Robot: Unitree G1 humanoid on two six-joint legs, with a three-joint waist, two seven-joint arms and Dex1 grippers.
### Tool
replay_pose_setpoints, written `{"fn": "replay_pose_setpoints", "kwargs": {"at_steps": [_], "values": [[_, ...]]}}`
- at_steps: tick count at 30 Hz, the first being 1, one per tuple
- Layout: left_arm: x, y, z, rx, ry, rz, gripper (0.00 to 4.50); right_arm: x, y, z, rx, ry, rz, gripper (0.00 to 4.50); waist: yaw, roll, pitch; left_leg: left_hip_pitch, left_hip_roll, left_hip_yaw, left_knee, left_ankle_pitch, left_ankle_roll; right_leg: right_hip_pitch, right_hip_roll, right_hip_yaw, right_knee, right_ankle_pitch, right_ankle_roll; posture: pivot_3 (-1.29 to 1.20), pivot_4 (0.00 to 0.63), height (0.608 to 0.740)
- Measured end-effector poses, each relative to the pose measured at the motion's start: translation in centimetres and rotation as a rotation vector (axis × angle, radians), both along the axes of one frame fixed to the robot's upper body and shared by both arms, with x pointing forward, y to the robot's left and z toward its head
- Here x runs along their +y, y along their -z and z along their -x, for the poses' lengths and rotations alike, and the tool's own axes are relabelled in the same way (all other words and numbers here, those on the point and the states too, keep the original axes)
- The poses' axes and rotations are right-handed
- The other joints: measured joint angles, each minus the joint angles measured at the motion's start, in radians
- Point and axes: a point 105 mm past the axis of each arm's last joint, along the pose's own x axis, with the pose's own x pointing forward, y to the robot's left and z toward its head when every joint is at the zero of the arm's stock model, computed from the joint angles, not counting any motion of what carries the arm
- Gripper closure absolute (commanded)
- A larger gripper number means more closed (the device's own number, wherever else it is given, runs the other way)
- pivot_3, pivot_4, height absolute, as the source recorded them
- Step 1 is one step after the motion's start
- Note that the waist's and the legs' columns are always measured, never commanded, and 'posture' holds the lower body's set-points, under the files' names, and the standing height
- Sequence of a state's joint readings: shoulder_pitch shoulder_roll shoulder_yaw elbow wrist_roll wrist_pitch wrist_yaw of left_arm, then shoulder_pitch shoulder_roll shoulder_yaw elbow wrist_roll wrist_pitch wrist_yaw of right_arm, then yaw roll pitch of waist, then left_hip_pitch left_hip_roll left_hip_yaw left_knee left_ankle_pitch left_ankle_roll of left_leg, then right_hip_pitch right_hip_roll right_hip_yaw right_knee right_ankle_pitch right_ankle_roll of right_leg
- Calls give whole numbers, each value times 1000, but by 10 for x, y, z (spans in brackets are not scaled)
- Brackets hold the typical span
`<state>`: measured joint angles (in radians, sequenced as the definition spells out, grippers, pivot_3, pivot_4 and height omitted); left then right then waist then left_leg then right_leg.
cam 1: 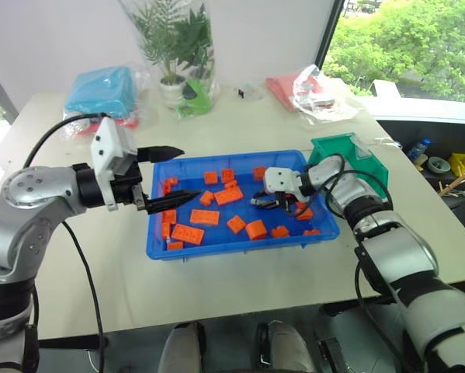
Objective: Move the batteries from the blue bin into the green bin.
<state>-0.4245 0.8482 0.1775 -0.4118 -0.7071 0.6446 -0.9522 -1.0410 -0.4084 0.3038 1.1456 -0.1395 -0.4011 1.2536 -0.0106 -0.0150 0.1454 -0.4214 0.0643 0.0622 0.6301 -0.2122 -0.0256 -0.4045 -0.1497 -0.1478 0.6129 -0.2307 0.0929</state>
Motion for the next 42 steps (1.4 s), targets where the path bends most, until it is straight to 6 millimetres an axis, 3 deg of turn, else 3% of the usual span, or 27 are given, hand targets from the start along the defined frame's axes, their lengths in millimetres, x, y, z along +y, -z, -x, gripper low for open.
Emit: {"fn": "replay_pose_setpoints", "kwargs": {"at_steps": [4, 7, 11, 16, 19, 22, 31, 34, 39, 42], "values": [[-2, -2, 0, -7, 7, 2, 0, 0, -19, -12, -7, 198, -163, 3271, 0, 0, 0, 0, 0, 0, 0, 0, 0, 0, 0, 0, 0, 0, 0, 0, 150, 672], [-3, 0, -1, 1, 15, 7, 0, -10, -33, -9, 16, 413, -318, 3271, 9, -1, 0, -1, 0, -1, 0, 0, 0, 0, 0, 0, 0, 0, 0, 0, 150, 672], [-3, 5, -4, 33, 26, 12, 0, -30, -22, 15, 60, 546, -312, 3271, 24, 0, 0, 0, 0, -1, 1, -2, -2, -3, 0, 0, -2, -5, 0, 0, 150, 672], [-10, -1, -10, 13, 66, 13, 0, -35, -17, 13, 76, 696, -284, 3271, 23, -1, 0, 0, 0, -1, 1, -2, -3, -4, 0, 0, -2, -4, 0, 0, 150, 672], [-11, -1, -12, 7, 69, 15, 0, -30, -15, 16, 87, 726, -284, 2400, 22, -1, 0, -1, 0, -1, 0, -1, 0, -4, 0, 0, -2, -4, -1, 0, 150, 672], [-12, 1, -12, 12, 76, 10, 0, -24, -13, 16, 85, 768, -297, 962, 22, -1, -1, -3, 0, -1, 0, 0, 0, -4, 0, 0, -1, -2, -3, 0, 150, 672], [-12, 3, -11, 18, 77, 8, 0, -21, 12, 24, 127, 820, -234, 962, 23, -1, -1, -2, 0, -1, 1, 0, 0, -5, 0, 0, -2, -4, 0, 0, 150, 672], [-12, 4, -11, 18, 75, 7, 0, -20, 13, 23, 118, 813, -233, 1878, 22, -1, -1, -2, 0, -1, 1, 0, 0, -5, 0, 0, -2, -4, 0, 0, 150, 672], [-12, 4, -11, 18, 65, 8, 0, -15, 15, 24, 122, 803, -238, 4432, 23, -1, -1, -2, 0, -1, 1, 0, 0, -5, 0, 0, -2, -4, 0, 0, 150, 672], [-11, 8, -9, 28, 65, 7, 0, -17, 11, 26, 148, 823, -256, 4437, 23, -1, -1, -2, 0, -1, 1, 0, 0, -5, 0, 0, -2, -4, -1, 0, 150, 672]]}}
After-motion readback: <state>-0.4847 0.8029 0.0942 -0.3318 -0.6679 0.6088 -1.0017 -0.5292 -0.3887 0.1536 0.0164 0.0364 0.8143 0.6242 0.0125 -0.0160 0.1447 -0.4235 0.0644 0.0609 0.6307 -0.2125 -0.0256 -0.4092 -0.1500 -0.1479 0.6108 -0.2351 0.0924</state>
